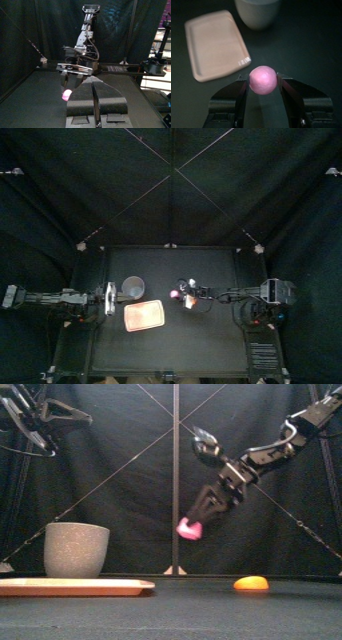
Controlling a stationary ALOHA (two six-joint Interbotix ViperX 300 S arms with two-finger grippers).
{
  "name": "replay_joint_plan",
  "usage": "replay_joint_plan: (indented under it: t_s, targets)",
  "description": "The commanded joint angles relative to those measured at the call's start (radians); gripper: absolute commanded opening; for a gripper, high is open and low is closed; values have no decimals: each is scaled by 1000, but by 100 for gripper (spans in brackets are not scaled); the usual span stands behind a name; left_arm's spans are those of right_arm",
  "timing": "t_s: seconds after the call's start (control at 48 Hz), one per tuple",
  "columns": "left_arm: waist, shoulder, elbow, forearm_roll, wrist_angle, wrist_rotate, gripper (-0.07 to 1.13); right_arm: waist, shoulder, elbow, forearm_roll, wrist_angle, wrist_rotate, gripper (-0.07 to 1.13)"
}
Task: Pick the pink ball then place it on the pink plate
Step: Place pink ball on the pink plate
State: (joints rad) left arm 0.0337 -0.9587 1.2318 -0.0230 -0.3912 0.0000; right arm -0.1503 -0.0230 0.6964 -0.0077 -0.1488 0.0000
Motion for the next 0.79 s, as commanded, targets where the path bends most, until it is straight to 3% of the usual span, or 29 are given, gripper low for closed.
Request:
replay_joint_plan:
  t_s: [0.021,0.25,0.604,0.792]
  targets:
    - [5,5,-14,-3,-9,0,-3,74,69,-117,-20,-6,3,56]
    - [23,5,2,-3,-6,-2,-3,150,307,-336,-26,-2,9,56]
    - [31,5,8,-3,0,-5,-3,149,526,-606,-18,140,9,57]
    - [31,5,20,-9,2,-5,-3,149,545,-641,-21,149,9,74]
